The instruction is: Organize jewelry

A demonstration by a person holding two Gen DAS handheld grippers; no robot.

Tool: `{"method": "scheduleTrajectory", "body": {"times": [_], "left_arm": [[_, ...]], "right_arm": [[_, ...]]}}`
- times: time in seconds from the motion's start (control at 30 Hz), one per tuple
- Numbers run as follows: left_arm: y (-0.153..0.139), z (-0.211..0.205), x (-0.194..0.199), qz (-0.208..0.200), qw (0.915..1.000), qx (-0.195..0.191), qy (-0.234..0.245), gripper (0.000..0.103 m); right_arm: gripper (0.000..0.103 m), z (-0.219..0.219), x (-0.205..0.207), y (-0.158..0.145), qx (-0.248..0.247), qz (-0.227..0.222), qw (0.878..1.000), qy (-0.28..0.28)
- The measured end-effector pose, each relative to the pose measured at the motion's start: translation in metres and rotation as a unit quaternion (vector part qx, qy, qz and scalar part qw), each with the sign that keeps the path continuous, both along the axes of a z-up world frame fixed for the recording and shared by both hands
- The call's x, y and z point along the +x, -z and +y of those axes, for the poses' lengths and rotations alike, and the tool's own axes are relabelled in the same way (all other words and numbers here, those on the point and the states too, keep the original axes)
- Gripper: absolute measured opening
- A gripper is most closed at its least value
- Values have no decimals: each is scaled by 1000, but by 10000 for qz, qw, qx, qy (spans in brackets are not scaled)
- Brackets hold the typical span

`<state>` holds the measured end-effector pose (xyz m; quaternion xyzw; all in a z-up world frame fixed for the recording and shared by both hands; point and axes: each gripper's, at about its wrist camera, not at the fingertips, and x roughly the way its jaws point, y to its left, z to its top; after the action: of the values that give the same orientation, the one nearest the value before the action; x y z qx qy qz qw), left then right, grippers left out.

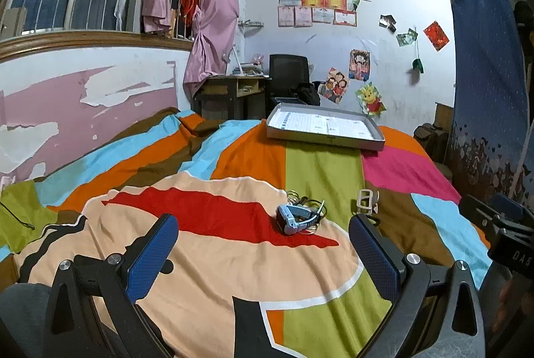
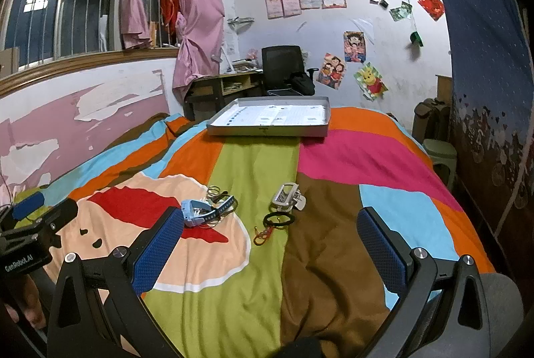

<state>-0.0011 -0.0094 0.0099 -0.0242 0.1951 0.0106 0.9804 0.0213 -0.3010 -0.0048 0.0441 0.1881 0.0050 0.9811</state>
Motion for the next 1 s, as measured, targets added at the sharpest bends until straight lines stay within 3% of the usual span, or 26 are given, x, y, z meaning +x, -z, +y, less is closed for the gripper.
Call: {"method": "scheduleTrajectory", "body": {"times": [0.37,0.5,0.8,1.0], "left_arm": [[7,9,57,784,9963,-256,248,103],[12,7,88,975,9945,-265,262,103],[16,-4,157,633,9975,-300,56,103],[34,-11,208,892,9956,-174,233,103]], "right_arm": [[102,-15,40,11,429,479,9979,-51],[102,-20,65,6,435,445,9981,0],[102,-22,138,-9,147,198,9997,-2],[102,-23,201,-1,75,431,9990,-119]]}}
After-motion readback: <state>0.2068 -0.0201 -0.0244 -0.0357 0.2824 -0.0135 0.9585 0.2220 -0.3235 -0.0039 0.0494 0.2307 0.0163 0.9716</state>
